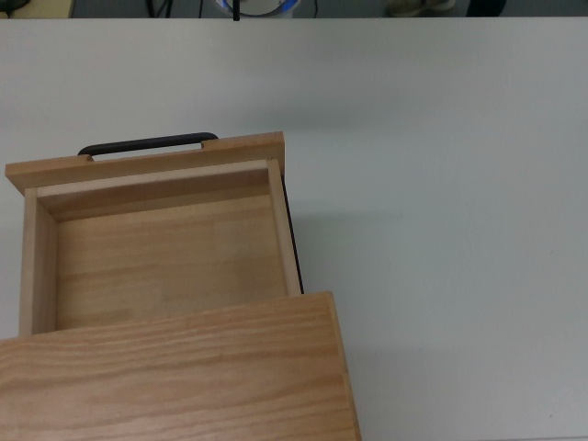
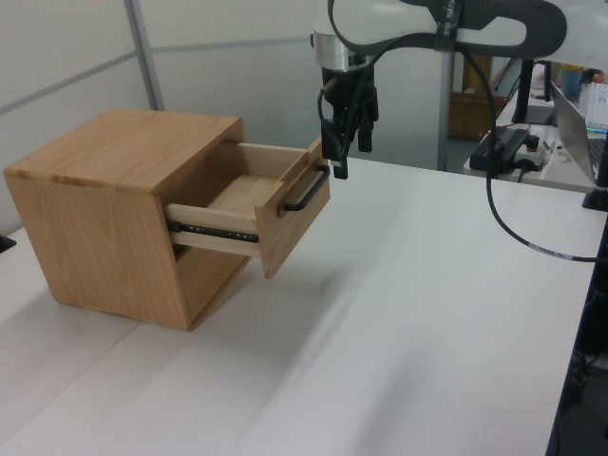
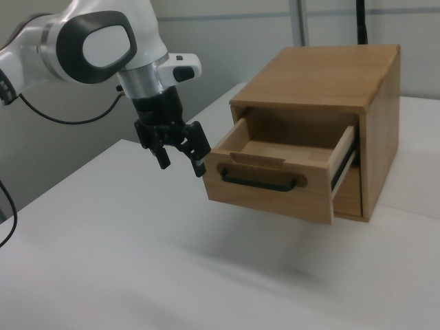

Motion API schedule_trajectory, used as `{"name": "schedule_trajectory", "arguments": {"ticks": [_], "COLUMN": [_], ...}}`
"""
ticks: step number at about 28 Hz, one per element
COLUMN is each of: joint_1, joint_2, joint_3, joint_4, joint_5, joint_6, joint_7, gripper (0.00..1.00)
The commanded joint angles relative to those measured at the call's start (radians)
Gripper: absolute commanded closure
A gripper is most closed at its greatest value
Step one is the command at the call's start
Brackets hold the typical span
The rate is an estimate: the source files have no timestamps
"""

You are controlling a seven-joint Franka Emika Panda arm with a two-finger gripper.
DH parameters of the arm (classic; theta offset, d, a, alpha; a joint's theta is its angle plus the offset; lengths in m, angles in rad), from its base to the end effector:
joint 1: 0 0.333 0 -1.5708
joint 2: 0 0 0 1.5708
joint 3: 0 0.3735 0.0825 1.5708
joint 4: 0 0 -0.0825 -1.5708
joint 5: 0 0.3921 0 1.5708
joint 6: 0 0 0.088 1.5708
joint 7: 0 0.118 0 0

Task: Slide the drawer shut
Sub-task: 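Move the gripper down toward the open drawer's black handle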

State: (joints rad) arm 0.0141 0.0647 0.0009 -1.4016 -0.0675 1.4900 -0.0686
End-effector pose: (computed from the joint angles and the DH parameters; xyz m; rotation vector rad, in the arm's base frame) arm 0.5786 0.0002 0.7077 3.0714 0.1188 0.0336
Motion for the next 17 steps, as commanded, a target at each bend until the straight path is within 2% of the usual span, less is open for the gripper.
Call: {"name": "schedule_trajectory", "arguments": {"ticks": [1, 2, 10, 17], "joint_1": [-0.006, -0.006, -0.006, -0.013], "joint_2": [-0.009, -0.009, 0.003, 0.021], "joint_3": [0.01, 0.011, 0.008, 0.001], "joint_4": [0.004, 0.004, 0.004, 0.003], "joint_5": [-0.002, -0.002, 0.0, 0.021], "joint_6": [-0.03, -0.03, -0.027, -0.023], "joint_7": [0.024, 0.023, 0.02, 0.024], "gripper": [0.91, 1.0, 1.0, 1.0]}}
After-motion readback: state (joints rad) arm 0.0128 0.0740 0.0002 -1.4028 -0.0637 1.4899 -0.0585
